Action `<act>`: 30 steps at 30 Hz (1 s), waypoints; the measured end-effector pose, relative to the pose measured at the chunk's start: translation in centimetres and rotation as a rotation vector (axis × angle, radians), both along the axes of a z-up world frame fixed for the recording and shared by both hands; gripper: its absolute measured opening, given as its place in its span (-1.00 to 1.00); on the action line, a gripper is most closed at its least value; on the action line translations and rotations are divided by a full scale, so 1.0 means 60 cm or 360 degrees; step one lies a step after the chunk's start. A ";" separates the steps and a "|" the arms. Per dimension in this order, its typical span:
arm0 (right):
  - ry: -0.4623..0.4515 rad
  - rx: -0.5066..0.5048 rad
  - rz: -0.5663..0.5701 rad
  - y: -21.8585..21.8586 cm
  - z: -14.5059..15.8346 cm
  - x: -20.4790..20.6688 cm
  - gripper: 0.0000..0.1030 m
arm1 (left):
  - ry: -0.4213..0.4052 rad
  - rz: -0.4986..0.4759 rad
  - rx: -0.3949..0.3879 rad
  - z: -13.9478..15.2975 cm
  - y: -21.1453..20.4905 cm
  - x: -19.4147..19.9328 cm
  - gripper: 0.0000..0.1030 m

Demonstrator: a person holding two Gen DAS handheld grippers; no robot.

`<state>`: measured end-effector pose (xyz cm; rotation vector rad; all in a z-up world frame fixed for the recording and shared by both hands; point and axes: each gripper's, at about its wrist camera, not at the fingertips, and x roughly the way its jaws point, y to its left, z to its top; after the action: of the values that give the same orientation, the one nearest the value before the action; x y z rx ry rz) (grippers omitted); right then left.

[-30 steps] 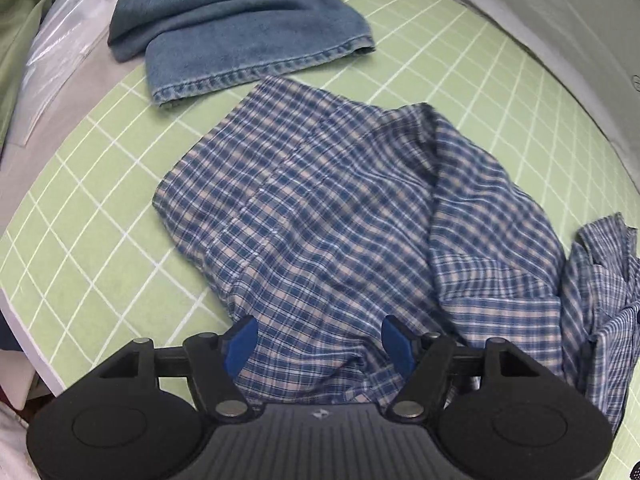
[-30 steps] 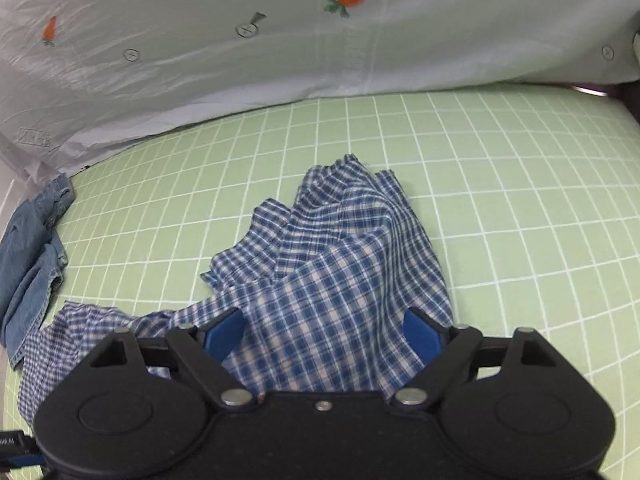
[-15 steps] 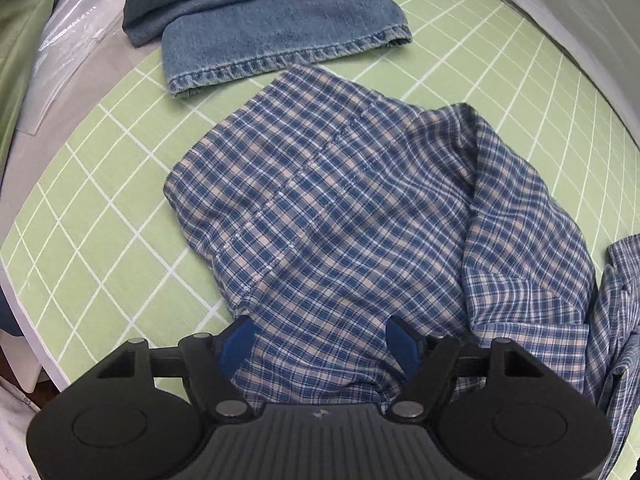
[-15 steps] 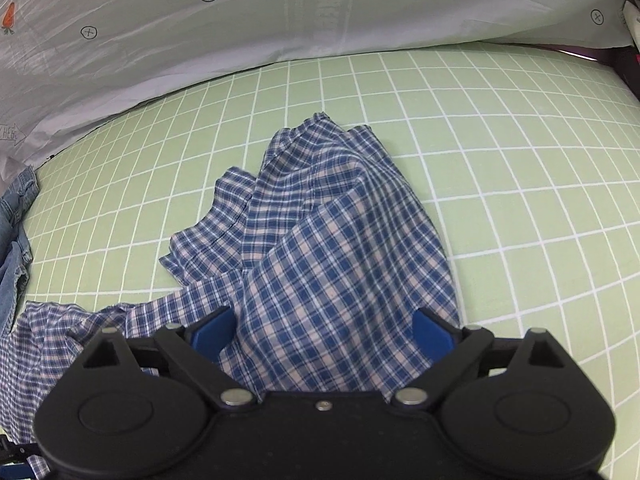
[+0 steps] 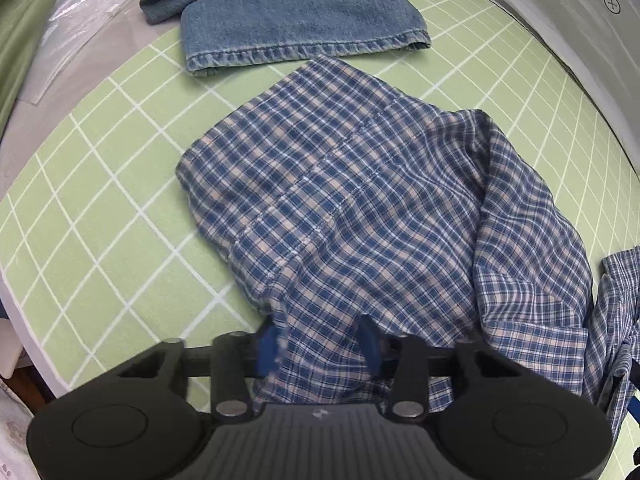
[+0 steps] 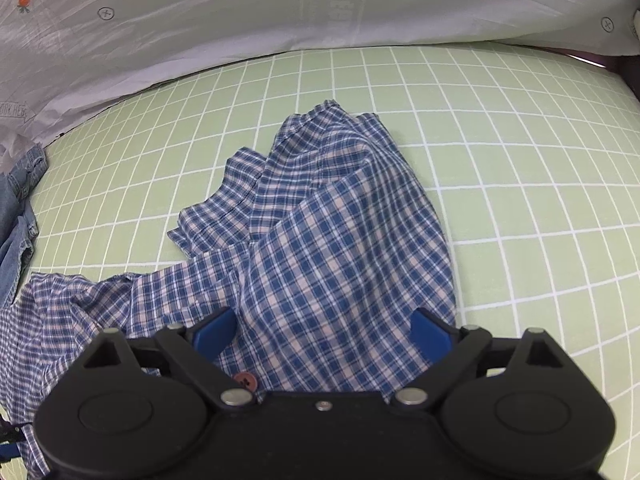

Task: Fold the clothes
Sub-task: 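Lay the plaid shirt on the open mat and release both grippers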

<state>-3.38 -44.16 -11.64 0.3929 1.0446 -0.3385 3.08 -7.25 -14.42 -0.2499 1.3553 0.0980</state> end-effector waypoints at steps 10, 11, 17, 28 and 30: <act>0.0029 -0.0208 -0.0018 -0.034 -0.004 0.021 -0.92 | -0.0208 -0.0319 -0.0095 0.007 -0.141 0.163 -0.85; 0.0038 -0.0197 -0.0072 -0.049 -0.006 0.018 -0.94 | -0.0239 -0.0353 -0.0119 0.009 -0.168 0.189 -0.85; 0.0188 -0.0275 -0.0327 -0.106 -0.018 -0.039 -0.99 | -0.0440 -0.0588 -0.0188 0.049 -0.325 0.302 -0.76; 0.0168 -0.0173 -0.0647 -0.098 0.004 -0.157 0.54 | -0.0444 -0.0655 -0.0156 0.114 -0.333 0.182 0.16; 0.0131 -0.0194 -0.0640 -0.093 0.015 -0.166 0.56 | -0.0405 -0.0664 -0.0189 0.117 -0.329 0.148 0.17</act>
<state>-13.33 -49.72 -10.74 0.4820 1.0160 -0.7799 11.95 -26.99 -7.40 -0.0716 1.1356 -0.3539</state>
